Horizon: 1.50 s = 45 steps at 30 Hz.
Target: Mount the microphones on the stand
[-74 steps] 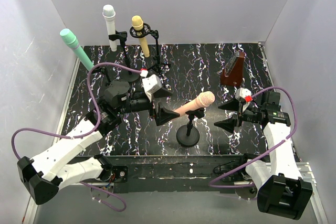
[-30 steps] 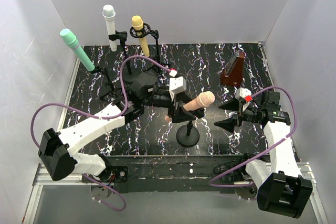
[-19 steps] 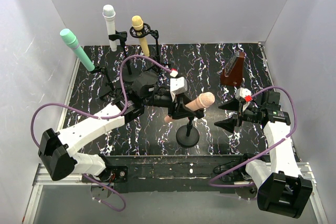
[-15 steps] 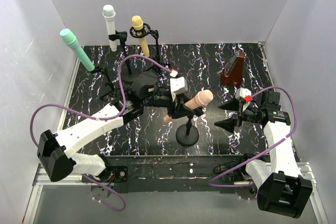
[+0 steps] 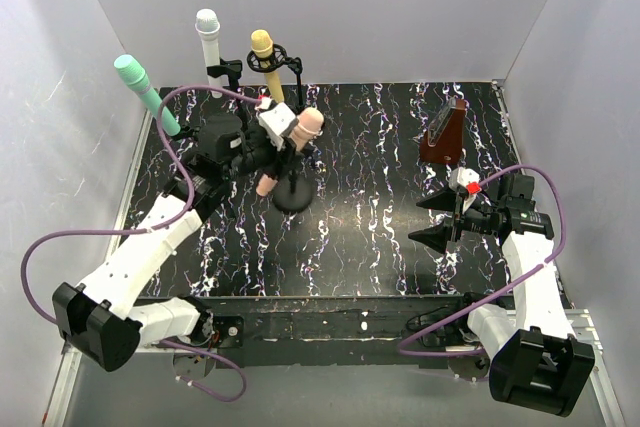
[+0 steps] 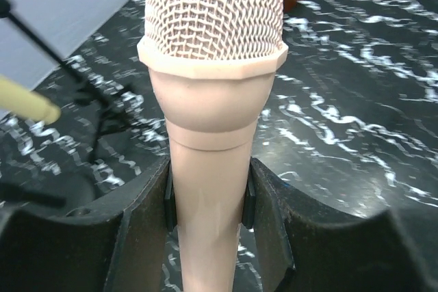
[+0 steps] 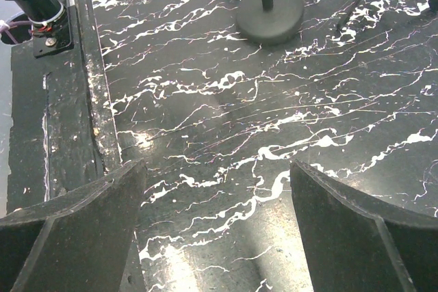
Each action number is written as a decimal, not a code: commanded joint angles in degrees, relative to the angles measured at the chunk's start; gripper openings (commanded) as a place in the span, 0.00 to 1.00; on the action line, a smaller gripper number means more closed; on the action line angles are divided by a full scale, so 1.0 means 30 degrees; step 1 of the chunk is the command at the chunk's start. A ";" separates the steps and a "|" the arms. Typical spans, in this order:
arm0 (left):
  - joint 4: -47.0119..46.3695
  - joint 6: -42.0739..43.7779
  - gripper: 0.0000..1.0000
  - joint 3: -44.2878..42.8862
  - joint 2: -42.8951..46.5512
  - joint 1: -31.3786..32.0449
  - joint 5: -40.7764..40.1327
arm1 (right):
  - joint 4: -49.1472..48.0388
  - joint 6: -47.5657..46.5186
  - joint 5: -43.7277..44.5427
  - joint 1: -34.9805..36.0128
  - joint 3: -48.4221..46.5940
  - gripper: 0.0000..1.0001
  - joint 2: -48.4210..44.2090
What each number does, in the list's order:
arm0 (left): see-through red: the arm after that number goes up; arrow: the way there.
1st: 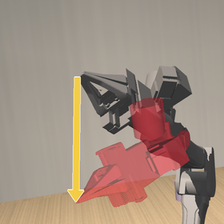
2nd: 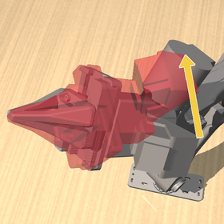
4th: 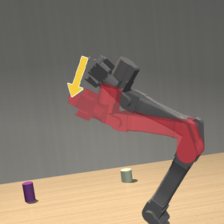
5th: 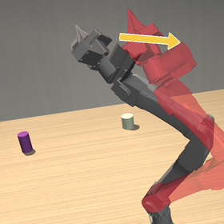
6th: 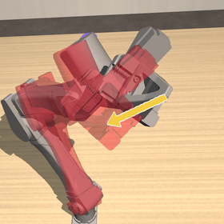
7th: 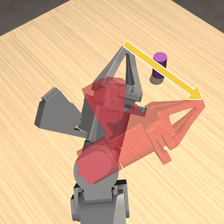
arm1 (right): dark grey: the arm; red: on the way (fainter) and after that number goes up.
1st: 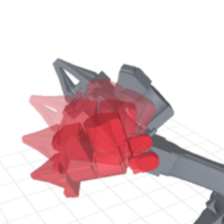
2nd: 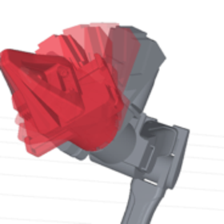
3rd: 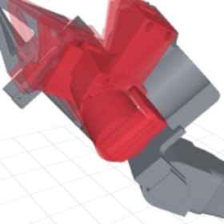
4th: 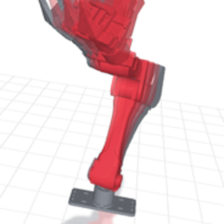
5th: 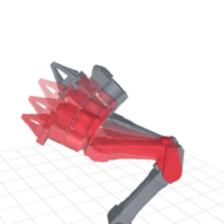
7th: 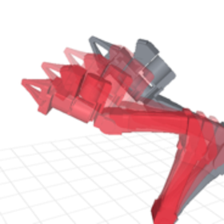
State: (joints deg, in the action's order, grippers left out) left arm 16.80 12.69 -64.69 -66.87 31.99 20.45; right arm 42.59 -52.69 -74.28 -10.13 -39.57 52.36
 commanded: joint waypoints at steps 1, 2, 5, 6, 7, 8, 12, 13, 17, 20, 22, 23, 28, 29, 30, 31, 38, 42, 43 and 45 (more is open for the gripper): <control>-0.0707 0.0985 0.00 -0.1669 -0.0031 -0.0992 -0.1159 | 0.0218 -0.0192 -0.0289 -0.0168 -0.0257 0.92 -0.0285; -0.0677 0.1015 0.00 -0.1845 -0.0295 -0.1227 -0.1509 | 0.0218 -0.0192 -0.0289 -0.0197 -0.0228 0.92 -0.0285; -0.0881 0.1073 0.00 -0.2051 -0.0999 -0.1813 -0.2243 | 0.0218 -0.0192 -0.0318 -0.0226 -0.0227 0.92 -0.0343; -0.1056 0.1073 0.00 -0.2080 -0.1175 -0.1989 -0.2419 | 0.0218 -0.0192 -0.0347 -0.0256 -0.0227 0.92 -0.0372; -0.1174 0.1015 0.00 -0.2110 -0.1321 -0.2136 -0.2450 | 0.0247 -0.0221 -0.0347 -0.0256 -0.0198 0.92 -0.0373; -0.1204 0.0870 0.00 -0.2197 -0.1497 -0.2282 -0.2421 | 0.0218 -0.0221 -0.0347 -0.0256 -0.0198 0.92 -0.0373; -0.1029 0.0313 0.00 -0.2316 -0.1850 -0.2664 -0.2304 | 0.0218 -0.0221 -0.0347 -0.0314 -0.0198 0.92 -0.0489; -0.1000 0.0109 0.01 -0.2257 -0.1850 -0.2810 -0.2304 | 0.0218 -0.0192 -0.0376 -0.0315 -0.0198 0.92 -0.0461; -0.0941 -0.0740 0.08 -0.1877 -0.1704 -0.3103 -0.2684 | 0.0247 -0.0192 -0.0406 -0.0344 -0.0198 0.92 -0.0461; -0.0824 -0.1064 0.14 -0.1612 -0.1441 -0.3163 -0.3005 | 0.0247 -0.0221 -0.0435 -0.0373 -0.0198 0.92 -0.0490; -0.0649 -0.1240 0.20 -0.1495 -0.1294 -0.3221 -0.3298 | 0.0218 -0.0192 -0.0435 -0.0373 -0.0198 0.92 -0.0461; -0.0590 -0.1357 0.21 -0.1437 -0.1207 -0.3250 -0.3445 | 0.0218 -0.0221 -0.0435 -0.0373 -0.0198 0.92 -0.0461; -0.0005 -0.1739 0.35 -0.1465 -0.0534 -0.3280 -0.4207 | 0.0218 -0.0221 -0.0464 -0.0373 -0.0169 0.92 -0.0431; 0.0142 -0.1797 0.41 -0.1523 -0.0474 -0.3280 -0.4353 | 0.0218 -0.0192 -0.0464 -0.0373 -0.0169 0.92 -0.0402; 0.0288 -0.1827 0.47 -0.1582 -0.0357 -0.3280 -0.4442 | 0.0247 -0.0221 -0.0464 -0.0373 -0.0169 0.92 -0.0431; 0.0406 -0.1856 0.53 -0.1612 -0.0269 -0.3280 -0.4588 | 0.0218 -0.0192 -0.0493 -0.0402 -0.0169 0.92 -0.0431; 0.1635 -0.2324 0.76 -0.2636 0.0142 -0.3280 -0.4794 | 0.0189 -0.0221 -0.0494 -0.0402 -0.0169 0.92 -0.0402; 0.2281 -0.2647 0.86 -0.3105 0.0463 -0.3280 -0.4882 | 0.0189 -0.0221 -0.0523 -0.0432 -0.0139 0.92 -0.0402; 0.2456 -0.2705 0.90 -0.3193 0.0580 -0.3280 -0.4998 | 0.0189 -0.0192 -0.0523 -0.0432 -0.0139 0.92 -0.0402; 0.2865 -0.2881 0.96 -0.3456 0.0844 -0.3280 -0.5145 | 0.0189 -0.0192 -0.0523 -0.0432 -0.0139 0.92 -0.0344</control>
State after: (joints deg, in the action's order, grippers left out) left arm 22.33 5.30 -72.07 -67.53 22.33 6.50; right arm 43.16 -52.71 -74.32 -10.98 -39.57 51.68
